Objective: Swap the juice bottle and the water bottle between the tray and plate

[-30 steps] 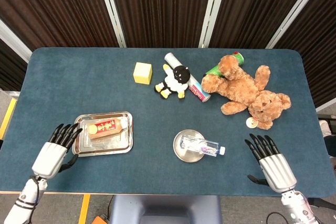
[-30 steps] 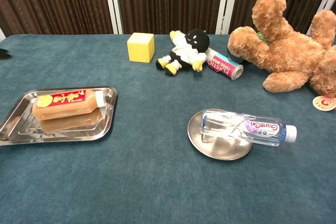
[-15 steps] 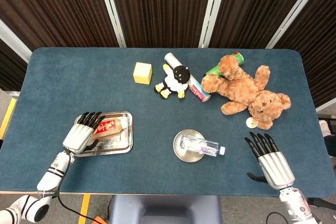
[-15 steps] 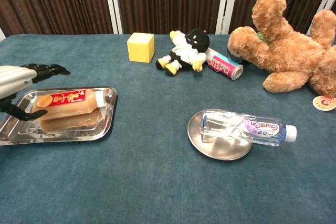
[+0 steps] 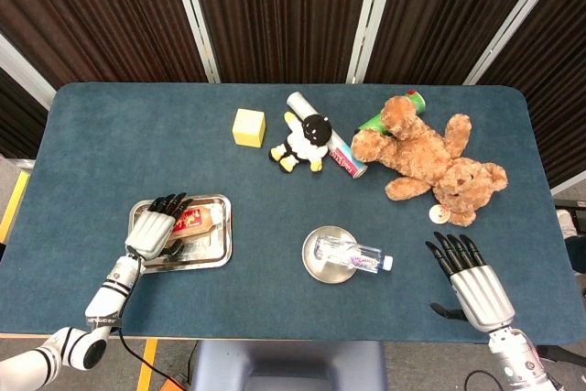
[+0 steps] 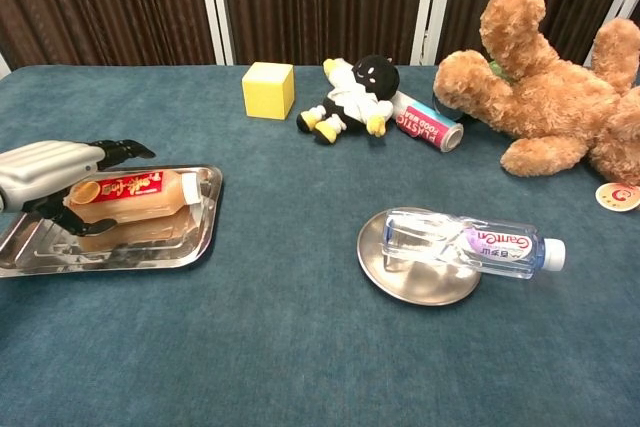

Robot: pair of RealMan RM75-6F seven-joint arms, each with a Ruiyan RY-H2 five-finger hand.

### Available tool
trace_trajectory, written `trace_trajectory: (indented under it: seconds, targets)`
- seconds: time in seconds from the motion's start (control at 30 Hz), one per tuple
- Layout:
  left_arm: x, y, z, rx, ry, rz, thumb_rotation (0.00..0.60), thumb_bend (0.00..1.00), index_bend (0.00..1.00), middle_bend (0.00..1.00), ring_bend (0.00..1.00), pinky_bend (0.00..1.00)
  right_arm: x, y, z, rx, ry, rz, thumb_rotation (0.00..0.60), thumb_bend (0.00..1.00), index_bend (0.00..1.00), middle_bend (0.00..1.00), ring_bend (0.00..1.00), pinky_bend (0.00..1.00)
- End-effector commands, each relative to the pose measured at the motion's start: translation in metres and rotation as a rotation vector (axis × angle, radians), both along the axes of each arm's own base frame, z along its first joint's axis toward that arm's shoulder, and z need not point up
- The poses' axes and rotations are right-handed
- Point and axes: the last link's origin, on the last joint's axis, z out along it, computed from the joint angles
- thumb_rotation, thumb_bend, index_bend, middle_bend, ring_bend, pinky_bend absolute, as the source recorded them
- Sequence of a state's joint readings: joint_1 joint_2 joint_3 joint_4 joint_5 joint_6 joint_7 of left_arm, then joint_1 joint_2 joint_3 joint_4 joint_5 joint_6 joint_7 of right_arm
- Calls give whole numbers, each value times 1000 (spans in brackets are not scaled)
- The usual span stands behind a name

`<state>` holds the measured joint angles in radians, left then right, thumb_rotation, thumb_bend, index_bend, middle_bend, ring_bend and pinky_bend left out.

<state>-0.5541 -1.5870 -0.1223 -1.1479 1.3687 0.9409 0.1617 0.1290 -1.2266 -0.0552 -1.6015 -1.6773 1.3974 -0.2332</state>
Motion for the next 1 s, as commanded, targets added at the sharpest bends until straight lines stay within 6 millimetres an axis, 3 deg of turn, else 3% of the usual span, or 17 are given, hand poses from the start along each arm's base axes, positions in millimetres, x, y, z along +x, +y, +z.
trace_trajectory:
  seconds: [0.03,0.1,0.23,0.43,0.63,0.83,1.0]
  targets:
    - [2,2,-4,15,16,-10,600,368,38,148,159,308,0,0,0,6,4,-1,600,217,0,0,0,0]
    - [4,2,-5,38,11,-29,600,365,126,328,350,441,0,1,0,10,2,-1,600,217,0,0,0,0]
    - [6,3,-8,76,-6,-55,600,373,342,633,609,649,1,2,0,8,0,1,600,216,0,0,0,0]
    - [5,9,-8,89,15,-66,600,402,453,695,653,696,1,2,0,3,1,1,600,216,0,0,0,0]
    - [23,16,4,152,-84,-129,600,537,672,902,823,855,0,1,2,0,-2,-6,600,217,0,0,0,0]
    - [61,50,6,158,-143,-236,600,566,713,949,868,900,-2,-2,4,-14,-3,-21,600,217,0,0,0,0]
    - [102,85,-20,121,-166,-287,600,566,714,950,868,898,-4,-8,3,-16,2,-44,600,216,0,0,0,0]
